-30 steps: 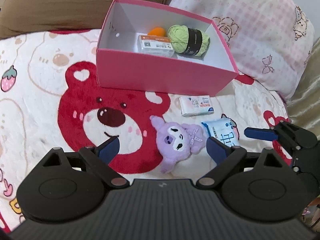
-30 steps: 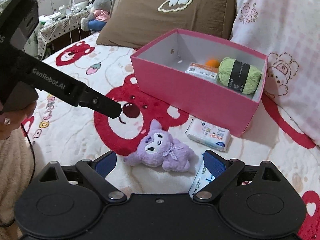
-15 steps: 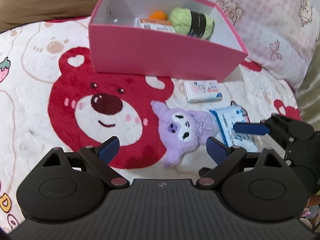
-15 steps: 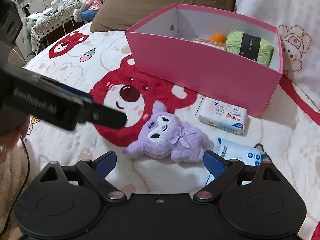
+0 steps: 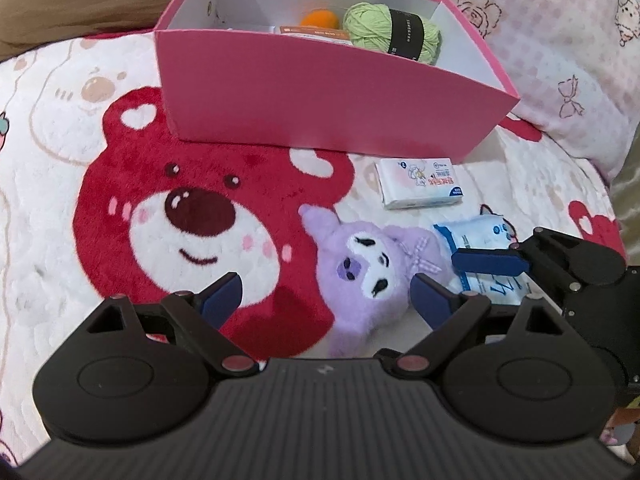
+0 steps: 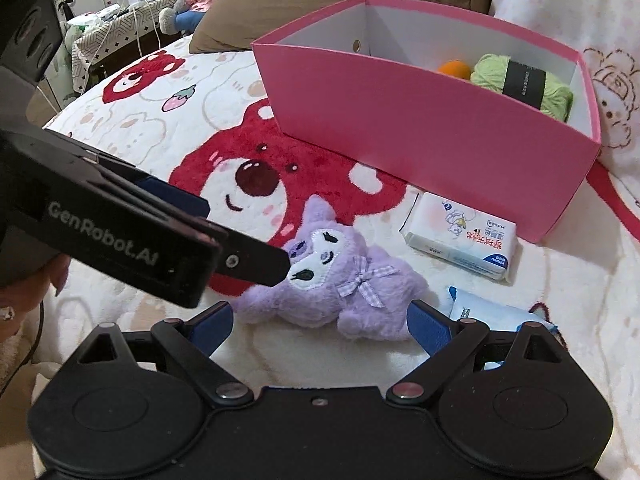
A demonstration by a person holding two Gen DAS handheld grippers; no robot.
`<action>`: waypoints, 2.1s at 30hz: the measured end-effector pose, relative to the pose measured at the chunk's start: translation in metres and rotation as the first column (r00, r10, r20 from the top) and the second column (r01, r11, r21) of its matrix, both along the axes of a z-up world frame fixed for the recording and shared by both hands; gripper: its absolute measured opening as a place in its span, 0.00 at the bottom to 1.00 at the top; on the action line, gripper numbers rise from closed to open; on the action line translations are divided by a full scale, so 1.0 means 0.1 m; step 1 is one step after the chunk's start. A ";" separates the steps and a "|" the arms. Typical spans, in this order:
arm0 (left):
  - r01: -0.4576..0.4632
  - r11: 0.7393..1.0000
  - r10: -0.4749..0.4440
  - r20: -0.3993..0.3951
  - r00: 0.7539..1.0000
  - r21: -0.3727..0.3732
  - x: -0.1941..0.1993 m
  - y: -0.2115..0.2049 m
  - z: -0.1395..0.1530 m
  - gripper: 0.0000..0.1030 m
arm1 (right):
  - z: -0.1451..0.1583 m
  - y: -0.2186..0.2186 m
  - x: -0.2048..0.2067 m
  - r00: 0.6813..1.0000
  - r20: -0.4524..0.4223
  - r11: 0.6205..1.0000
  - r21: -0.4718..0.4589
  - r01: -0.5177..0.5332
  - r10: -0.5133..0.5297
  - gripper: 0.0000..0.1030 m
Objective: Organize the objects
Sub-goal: 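Move the left tool toward the purple plush toy beside the box, then close the left gripper on the purple plush toy's head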
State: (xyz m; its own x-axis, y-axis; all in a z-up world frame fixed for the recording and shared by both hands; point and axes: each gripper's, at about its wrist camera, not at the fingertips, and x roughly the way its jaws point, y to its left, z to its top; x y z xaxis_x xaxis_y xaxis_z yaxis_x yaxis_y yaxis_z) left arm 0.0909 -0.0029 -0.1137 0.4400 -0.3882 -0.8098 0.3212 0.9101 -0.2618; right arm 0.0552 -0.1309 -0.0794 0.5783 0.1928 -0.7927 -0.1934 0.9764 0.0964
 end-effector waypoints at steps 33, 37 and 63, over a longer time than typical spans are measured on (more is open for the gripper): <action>-0.116 0.969 0.079 -0.173 0.982 -0.219 0.19 0.03 -0.31 0.33 | -0.28 -0.12 0.20 0.994 -0.055 0.989 0.107 0.102 -0.096 0.95; -0.086 0.976 0.058 -0.143 0.988 -0.201 0.13 -0.02 -0.22 0.33 | -0.20 -0.07 0.16 0.995 -0.036 0.991 0.089 0.100 -0.097 0.95; 0.069 0.972 -0.065 0.024 0.998 -0.223 -0.30 0.01 0.48 0.33 | 0.50 0.01 -0.30 0.982 0.137 0.992 0.016 0.127 -0.128 0.83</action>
